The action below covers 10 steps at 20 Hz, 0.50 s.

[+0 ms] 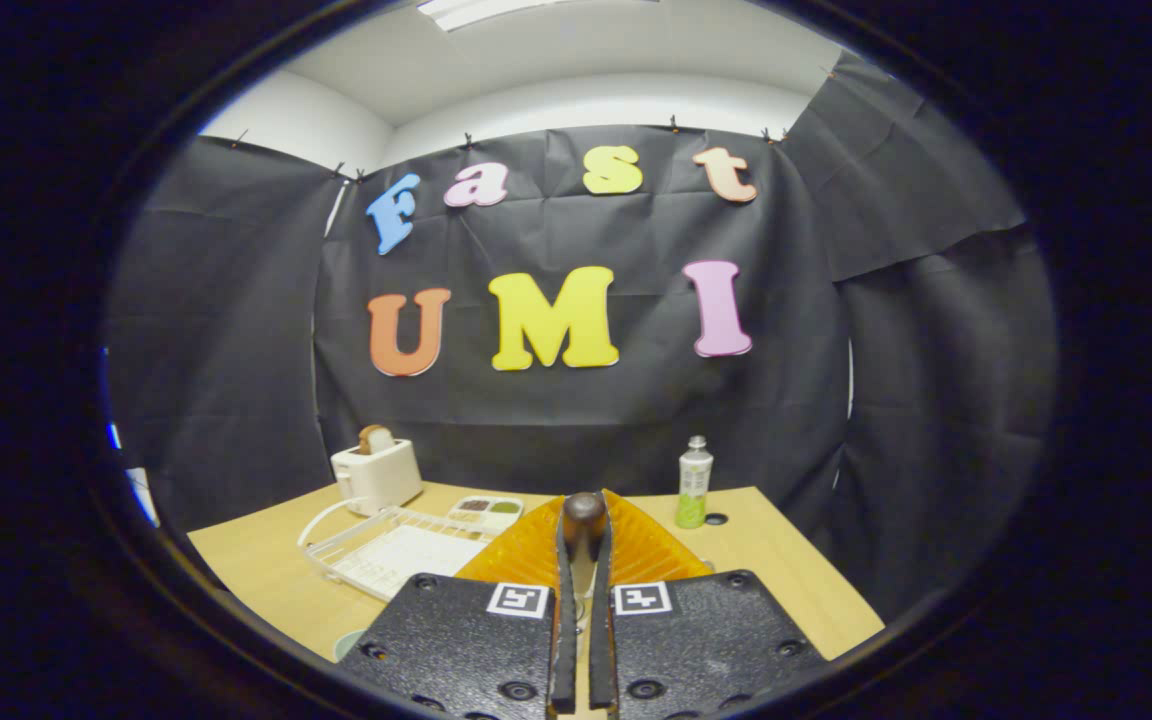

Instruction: Take the plate from the dish rack, then take the spoon from the basket and place it into the plate.

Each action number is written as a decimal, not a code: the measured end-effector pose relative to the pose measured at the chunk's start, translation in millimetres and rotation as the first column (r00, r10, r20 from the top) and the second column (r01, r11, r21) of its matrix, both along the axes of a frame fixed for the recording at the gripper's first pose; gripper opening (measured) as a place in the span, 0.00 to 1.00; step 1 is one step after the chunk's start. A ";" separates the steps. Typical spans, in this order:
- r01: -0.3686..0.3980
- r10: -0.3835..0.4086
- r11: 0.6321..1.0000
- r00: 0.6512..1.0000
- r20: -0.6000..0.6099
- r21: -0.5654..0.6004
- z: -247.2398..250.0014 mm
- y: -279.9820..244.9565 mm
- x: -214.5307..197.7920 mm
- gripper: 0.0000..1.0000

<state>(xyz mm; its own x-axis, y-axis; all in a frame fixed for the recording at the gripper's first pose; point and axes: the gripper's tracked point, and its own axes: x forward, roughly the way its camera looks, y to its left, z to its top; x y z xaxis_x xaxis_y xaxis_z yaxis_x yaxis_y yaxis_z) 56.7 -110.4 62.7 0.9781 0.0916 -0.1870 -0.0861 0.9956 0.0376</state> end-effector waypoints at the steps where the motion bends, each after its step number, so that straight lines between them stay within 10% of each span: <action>1: -0.026 0.026 1.000 1.000 -0.008 0.001 -7.9 14.0 -5.1 0.10; 10: -0.183 0.192 0.981 0.968 -0.161 0.069 -101.0 103.5 -36.9 0.10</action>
